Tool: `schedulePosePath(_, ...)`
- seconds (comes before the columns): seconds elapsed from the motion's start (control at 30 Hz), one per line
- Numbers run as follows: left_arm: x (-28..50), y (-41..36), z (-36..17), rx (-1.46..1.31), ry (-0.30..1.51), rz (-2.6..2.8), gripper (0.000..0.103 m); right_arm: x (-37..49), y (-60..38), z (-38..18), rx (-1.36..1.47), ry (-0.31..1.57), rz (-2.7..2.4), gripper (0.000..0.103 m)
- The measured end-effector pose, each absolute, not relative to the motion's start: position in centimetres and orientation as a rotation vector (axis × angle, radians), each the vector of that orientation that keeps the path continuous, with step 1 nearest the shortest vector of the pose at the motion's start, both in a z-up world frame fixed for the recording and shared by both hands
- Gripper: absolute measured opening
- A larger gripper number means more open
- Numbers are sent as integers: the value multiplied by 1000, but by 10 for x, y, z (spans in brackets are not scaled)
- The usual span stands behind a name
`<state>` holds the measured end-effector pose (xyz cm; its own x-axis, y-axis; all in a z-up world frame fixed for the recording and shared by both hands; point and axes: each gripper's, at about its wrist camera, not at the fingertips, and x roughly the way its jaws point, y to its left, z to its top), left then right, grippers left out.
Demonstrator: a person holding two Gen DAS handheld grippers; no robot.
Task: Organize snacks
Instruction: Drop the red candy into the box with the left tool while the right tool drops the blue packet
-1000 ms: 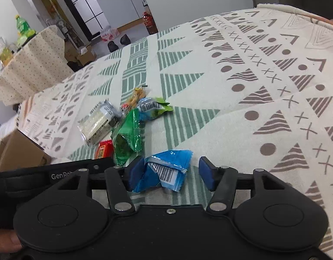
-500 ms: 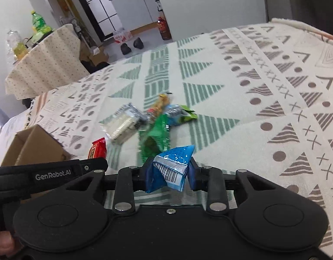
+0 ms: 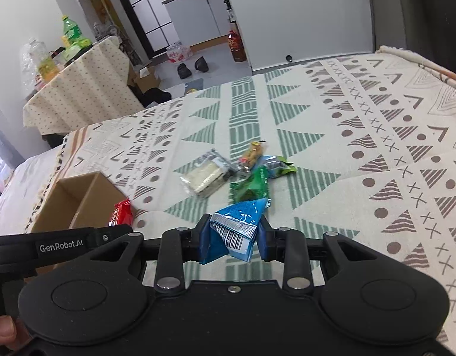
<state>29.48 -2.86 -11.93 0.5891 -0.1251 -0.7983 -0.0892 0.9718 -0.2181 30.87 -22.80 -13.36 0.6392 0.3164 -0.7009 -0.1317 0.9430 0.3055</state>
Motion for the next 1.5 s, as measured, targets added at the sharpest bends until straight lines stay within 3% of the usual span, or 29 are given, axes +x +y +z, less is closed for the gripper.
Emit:
schedulePosePath(0.83, 218, 61, -46, -270, 898, 105, 19, 260, -141, -64, 221, 787, 366, 31)
schedulePosePath(1.5, 222, 123, -49, -307, 922, 172, 19, 265, -75, -63, 218, 832, 444, 31)
